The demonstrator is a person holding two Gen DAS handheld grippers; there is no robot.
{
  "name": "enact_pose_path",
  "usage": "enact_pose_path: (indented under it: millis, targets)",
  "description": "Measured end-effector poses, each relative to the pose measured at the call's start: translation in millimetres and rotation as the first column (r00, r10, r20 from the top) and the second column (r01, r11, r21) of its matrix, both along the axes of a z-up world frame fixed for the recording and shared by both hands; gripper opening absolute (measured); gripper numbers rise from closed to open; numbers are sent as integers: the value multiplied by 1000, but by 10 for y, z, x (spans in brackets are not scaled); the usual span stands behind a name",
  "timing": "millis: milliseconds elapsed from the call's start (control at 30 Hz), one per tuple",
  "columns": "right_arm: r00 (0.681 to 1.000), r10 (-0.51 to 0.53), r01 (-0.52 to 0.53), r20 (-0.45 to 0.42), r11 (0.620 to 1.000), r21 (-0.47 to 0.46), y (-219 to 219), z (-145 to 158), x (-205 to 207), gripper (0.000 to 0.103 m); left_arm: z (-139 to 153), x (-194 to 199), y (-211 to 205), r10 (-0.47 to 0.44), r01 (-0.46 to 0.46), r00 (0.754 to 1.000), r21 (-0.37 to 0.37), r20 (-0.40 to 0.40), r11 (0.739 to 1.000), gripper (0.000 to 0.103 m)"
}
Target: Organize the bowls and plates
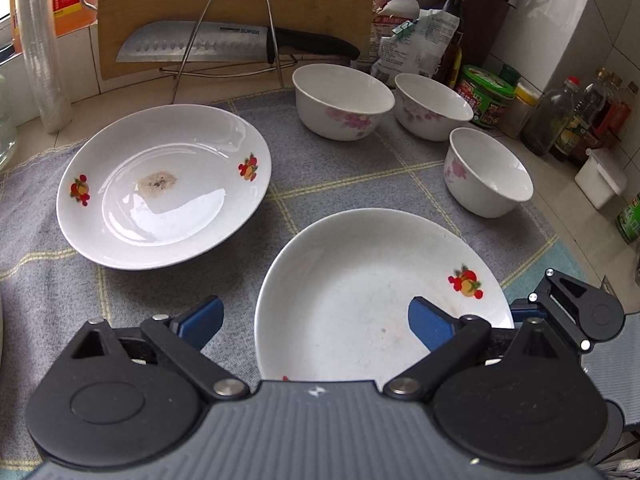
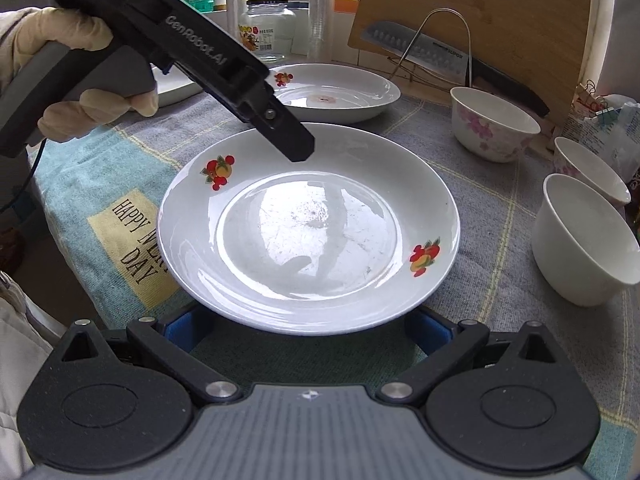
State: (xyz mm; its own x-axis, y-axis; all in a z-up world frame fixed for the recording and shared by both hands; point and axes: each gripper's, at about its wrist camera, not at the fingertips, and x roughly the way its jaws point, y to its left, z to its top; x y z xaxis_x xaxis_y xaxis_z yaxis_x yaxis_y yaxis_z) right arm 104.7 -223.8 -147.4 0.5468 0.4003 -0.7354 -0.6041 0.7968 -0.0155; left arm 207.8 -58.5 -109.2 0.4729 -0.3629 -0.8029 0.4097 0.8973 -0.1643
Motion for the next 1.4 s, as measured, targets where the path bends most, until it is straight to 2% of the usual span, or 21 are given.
enact_pose_path:
  millis: [167, 367, 567, 967, 1400]
  targets:
    - [999, 35, -35, 18, 999, 14, -41, -12, -7, 103, -48, 121, -117, 0, 1, 1000, 20, -22, 1000, 92]
    - [998, 50, -51, 34, 998, 27, -62, -20, -23, 103, -99, 241, -155, -10, 10, 997, 5, -72, 1000, 85]
    - [997, 54, -56, 47, 998, 37, -67, -27, -38, 103, -125, 345, -156, -45, 45, 992, -2, -118, 999, 82]
    - [997, 32, -36, 75, 998, 55, -86, -40, -55, 103, -91, 498, -147, -154, 148, 969, -44, -195, 988, 79]
    - [995, 44, -51, 95, 996, 68, -73, -57, -26, 103, -114, 563, -190, -222, 221, 947, -29, -232, 975, 79]
